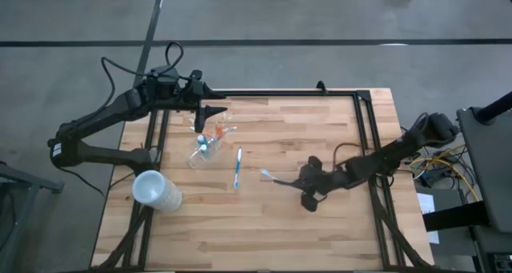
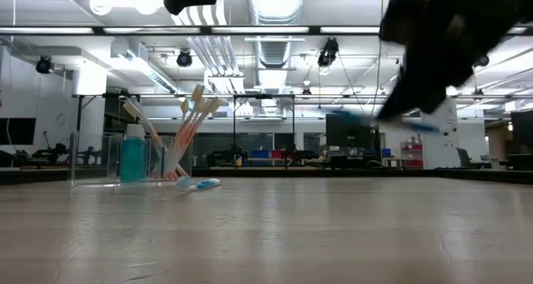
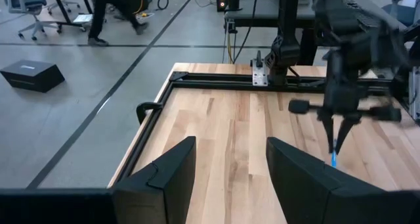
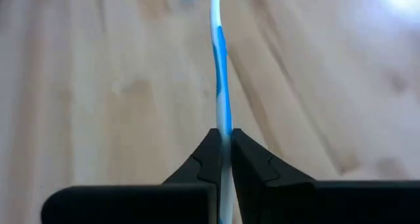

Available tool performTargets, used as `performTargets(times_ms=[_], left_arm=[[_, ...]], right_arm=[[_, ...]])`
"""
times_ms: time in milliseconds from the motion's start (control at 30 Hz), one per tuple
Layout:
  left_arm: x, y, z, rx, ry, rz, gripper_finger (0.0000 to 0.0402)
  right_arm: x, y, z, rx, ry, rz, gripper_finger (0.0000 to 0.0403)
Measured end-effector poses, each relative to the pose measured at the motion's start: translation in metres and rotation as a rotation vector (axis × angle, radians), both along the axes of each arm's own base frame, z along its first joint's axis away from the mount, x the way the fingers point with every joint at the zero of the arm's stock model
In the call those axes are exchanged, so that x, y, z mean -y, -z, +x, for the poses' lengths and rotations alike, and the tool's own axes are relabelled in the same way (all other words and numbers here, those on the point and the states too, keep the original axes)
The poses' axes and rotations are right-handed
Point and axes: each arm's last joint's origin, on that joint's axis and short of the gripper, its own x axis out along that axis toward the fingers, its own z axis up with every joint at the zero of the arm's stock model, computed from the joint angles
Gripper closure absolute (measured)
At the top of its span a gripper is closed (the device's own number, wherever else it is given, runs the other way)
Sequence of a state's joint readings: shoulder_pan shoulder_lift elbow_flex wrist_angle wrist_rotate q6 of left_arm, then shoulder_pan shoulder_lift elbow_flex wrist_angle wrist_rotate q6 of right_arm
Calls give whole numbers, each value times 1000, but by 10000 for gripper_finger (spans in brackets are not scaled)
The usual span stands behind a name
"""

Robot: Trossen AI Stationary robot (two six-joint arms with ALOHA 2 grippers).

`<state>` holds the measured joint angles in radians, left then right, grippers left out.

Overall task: Pick & Place toothbrushing station
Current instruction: Put the top blue toothbrush into the transparent organizer

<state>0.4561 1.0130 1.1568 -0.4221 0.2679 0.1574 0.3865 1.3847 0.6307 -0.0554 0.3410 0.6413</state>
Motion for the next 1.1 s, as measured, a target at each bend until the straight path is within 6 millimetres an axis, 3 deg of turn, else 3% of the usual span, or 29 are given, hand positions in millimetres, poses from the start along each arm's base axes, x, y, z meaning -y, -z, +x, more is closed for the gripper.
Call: performTargets(times_ms=[333,533,800,1100], left_arm=[[0,0,0,0,0,0,211],[0,0,0,1,0,0,211],[-1,-3,1,37,-8,-14,211],[-12,-20,32,331,11,-96,211]], right_arm=[[5,-90,-32,411,-211,-72,390],[12,-121,-60,572,-277,-59,390],[14,-126,-64,599,-272,-66,390],[11,-112,-51,526,-228,-125,390]])
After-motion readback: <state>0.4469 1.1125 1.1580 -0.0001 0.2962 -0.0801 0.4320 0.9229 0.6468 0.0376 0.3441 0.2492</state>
